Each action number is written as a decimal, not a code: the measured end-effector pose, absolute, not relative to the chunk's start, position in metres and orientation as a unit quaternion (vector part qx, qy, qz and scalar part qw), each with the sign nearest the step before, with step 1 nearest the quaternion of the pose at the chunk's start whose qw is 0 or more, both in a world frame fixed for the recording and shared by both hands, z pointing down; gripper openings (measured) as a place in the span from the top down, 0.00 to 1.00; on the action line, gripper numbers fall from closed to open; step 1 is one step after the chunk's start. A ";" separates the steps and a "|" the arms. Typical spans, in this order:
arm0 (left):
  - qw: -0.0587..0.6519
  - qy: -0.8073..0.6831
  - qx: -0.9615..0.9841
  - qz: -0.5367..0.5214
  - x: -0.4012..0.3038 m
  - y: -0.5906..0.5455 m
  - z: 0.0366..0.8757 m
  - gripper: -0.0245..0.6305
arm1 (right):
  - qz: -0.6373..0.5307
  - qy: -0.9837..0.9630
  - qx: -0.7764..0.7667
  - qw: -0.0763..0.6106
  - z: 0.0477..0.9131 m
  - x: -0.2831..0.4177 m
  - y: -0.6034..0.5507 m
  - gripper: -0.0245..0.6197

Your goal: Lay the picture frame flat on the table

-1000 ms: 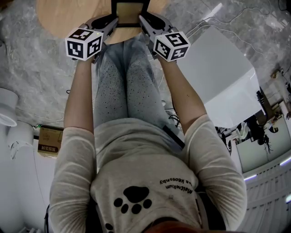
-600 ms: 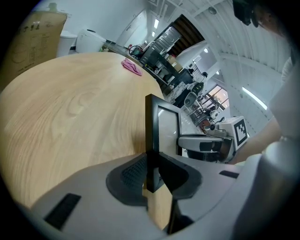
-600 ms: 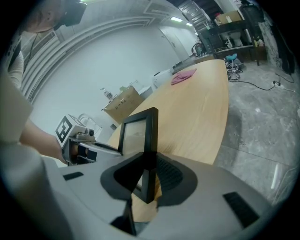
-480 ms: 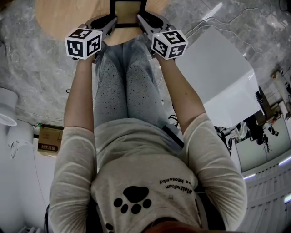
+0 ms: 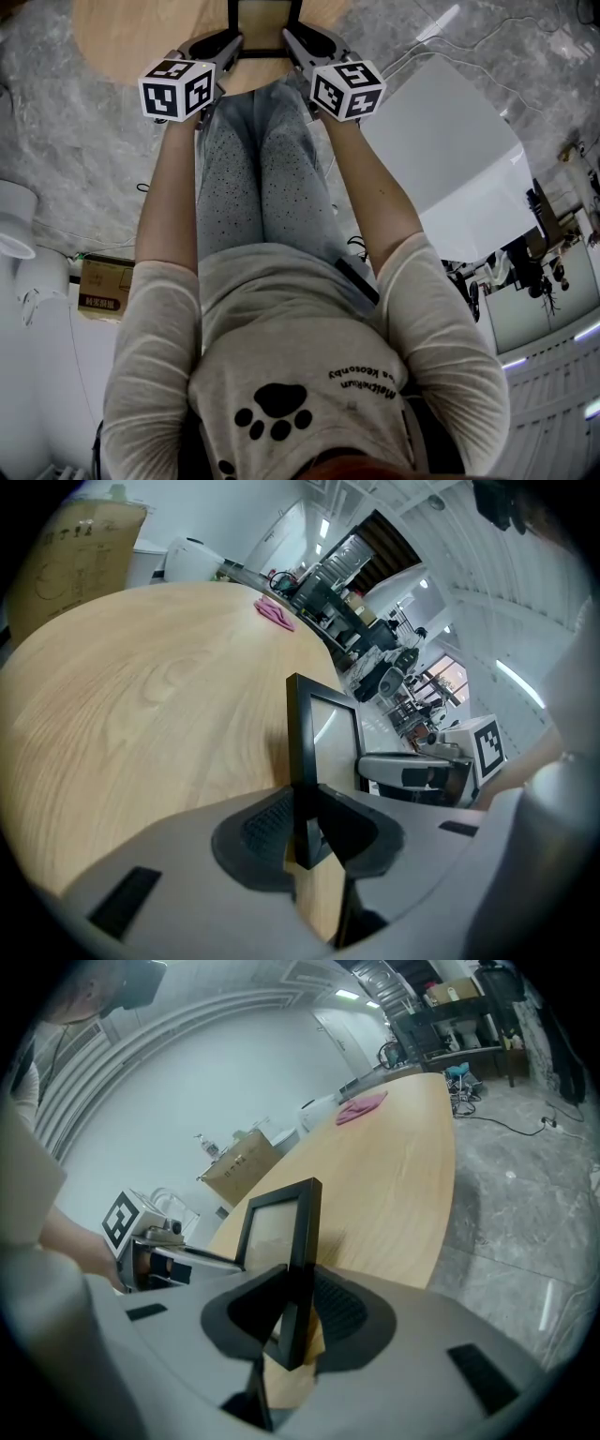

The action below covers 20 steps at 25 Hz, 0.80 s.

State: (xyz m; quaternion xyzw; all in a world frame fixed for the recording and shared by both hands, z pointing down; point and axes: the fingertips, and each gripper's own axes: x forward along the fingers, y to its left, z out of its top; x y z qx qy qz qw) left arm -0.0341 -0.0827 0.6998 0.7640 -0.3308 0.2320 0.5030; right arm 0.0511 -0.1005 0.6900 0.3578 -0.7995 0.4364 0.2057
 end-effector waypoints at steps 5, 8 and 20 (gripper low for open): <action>0.496 -0.335 0.765 0.239 -0.035 -0.083 0.701 0.82 | 0.441 -0.794 0.364 0.207 0.692 0.050 -0.101 0.82; 0.491 -0.343 0.763 0.243 -0.035 -0.084 0.700 0.81 | 0.447 -0.788 0.369 0.206 0.693 0.052 -0.101 0.82; 0.470 -0.374 0.766 0.230 -0.043 -0.089 0.688 0.81 | 0.455 -0.778 0.378 0.211 0.697 0.053 -0.103 0.82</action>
